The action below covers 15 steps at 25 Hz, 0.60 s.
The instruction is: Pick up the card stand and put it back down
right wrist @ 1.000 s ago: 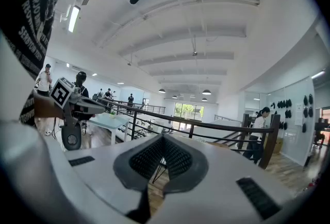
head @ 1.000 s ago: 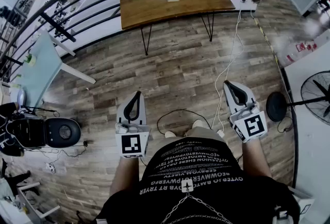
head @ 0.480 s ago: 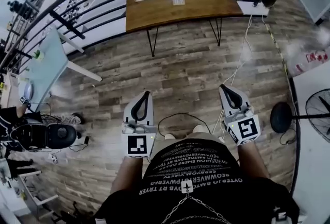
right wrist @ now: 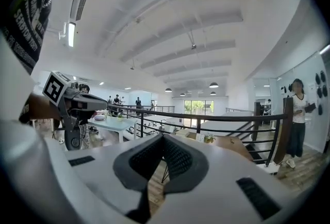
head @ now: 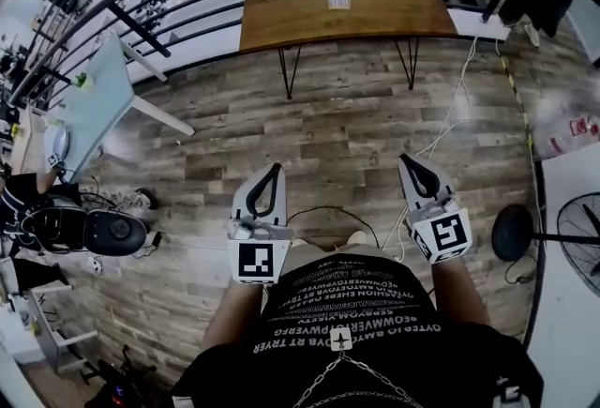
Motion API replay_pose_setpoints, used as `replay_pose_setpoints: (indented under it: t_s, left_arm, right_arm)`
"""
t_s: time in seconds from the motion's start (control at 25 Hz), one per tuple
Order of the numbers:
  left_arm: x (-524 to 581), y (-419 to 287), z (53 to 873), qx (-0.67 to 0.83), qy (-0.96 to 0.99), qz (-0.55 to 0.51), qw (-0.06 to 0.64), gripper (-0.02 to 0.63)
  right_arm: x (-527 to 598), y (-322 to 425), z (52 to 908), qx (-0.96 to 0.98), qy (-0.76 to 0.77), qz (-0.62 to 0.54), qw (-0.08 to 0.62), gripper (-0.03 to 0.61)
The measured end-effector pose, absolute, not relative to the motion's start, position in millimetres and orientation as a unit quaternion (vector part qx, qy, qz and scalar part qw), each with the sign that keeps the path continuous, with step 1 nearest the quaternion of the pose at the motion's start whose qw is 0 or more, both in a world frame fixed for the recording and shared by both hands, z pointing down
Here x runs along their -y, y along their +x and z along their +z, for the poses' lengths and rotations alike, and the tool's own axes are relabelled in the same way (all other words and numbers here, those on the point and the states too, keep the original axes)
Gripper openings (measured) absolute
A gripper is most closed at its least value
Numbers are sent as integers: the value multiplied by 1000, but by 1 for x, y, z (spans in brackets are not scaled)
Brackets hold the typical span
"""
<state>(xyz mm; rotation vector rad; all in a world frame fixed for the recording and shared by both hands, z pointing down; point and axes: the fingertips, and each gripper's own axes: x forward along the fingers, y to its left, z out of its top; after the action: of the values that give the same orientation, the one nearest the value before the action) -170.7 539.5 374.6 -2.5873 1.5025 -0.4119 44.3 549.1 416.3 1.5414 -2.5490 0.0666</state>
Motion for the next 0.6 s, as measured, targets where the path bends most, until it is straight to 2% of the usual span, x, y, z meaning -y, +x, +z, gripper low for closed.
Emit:
replay_pose_setpoints:
  t_s: [0.6]
  left_arm:
    - [-525, -158, 390, -495, -856, -145, 34, 20]
  right_arm:
    - [-538, 57, 440, 851, 513, 60, 94, 14]
